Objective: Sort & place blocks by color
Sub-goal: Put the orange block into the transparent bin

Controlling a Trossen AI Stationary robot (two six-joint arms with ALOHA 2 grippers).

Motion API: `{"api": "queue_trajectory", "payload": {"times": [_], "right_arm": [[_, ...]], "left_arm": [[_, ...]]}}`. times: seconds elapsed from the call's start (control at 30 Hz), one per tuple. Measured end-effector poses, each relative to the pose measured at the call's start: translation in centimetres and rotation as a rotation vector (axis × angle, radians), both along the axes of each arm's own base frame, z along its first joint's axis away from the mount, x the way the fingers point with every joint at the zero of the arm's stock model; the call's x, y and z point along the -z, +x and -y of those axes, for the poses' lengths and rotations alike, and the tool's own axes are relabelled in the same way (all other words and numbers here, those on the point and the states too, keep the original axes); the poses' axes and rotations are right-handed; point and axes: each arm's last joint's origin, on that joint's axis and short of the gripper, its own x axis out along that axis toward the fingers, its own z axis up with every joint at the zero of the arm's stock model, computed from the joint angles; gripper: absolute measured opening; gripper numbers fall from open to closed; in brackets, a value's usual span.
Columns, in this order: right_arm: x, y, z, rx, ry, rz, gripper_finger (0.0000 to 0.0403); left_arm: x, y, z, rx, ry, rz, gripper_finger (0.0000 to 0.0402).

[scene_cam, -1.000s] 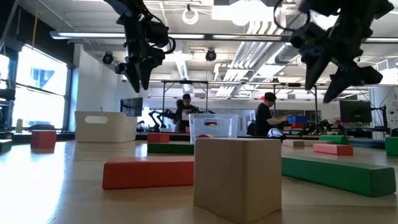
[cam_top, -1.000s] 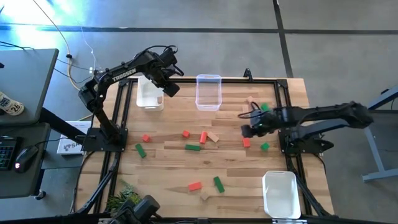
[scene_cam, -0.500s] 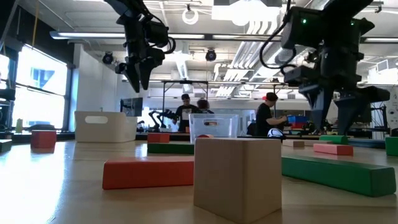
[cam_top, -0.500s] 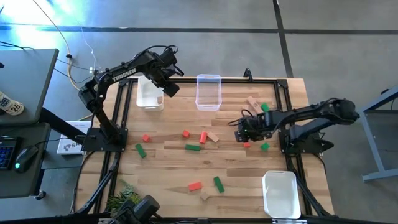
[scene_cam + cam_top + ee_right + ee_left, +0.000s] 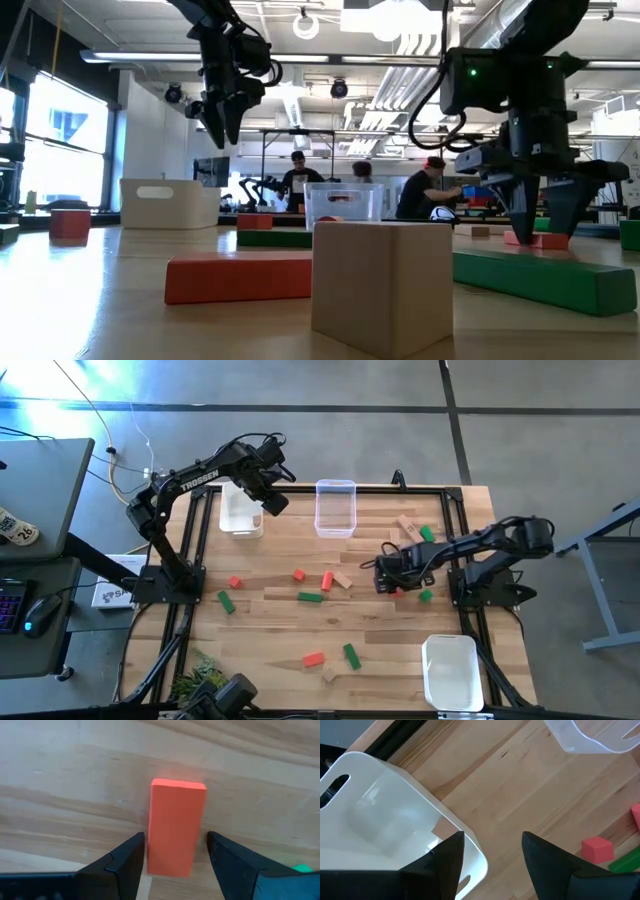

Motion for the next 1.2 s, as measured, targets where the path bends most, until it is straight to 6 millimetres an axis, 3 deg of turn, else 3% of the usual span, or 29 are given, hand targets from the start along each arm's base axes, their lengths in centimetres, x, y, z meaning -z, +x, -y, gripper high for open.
{"api": "queue_trajectory", "payload": {"times": [0.23, 0.37, 0.67, 0.97, 1.2], "right_arm": [[0.0, 0.1, 0.0, 0.009, 0.008, -0.013, 0.0089], [-0.9, 0.9, 0.0, -0.031, -0.010, 0.003, 0.0089], [-4.9, 4.6, 0.9, -0.106, -0.137, 0.214, 0.0089], [-9.5, 8.0, 5.0, -0.198, -0.353, 0.513, 0.0089], [-11.7, 8.5, 9.8, -0.222, -0.548, 0.661, 0.0089]], "left_arm": [[0.0, 0.0, 0.0, 0.000, 0.000, 0.000, 0.0186], [0.0, 0.0, 0.0, 0.000, 0.001, 0.001, 0.0186], [0.0, 0.0, 0.0, 0.000, 0.001, 0.001, 0.0186], [0.0, 0.1, 0.0, 0.001, 0.004, 0.004, 0.0186], [0.0, 0.2, 0.1, -0.019, 0.000, 0.007, 0.0186]]}}
